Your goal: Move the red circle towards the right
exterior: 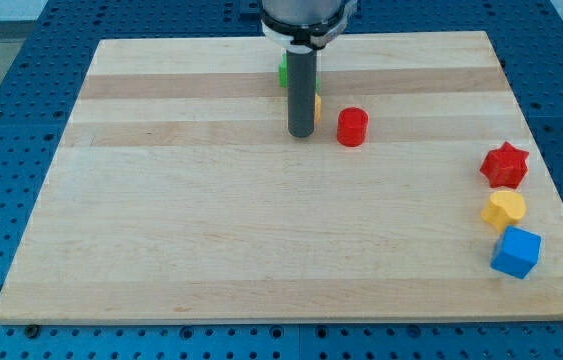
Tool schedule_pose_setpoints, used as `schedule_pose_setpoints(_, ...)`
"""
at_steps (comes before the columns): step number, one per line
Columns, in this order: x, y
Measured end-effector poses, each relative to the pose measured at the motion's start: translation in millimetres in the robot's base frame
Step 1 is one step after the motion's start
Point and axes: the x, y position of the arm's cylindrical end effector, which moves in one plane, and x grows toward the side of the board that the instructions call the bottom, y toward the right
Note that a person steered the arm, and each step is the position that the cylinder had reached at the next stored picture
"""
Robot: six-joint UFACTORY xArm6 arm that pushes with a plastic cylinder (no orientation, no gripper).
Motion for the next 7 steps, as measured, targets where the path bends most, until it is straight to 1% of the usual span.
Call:
schedule_pose_setpoints(2, 9, 38)
schedule_pose_setpoints(5, 15, 135)
schedule_pose_setpoints(6, 15, 154)
schedule_pose_setpoints(7, 26, 143)
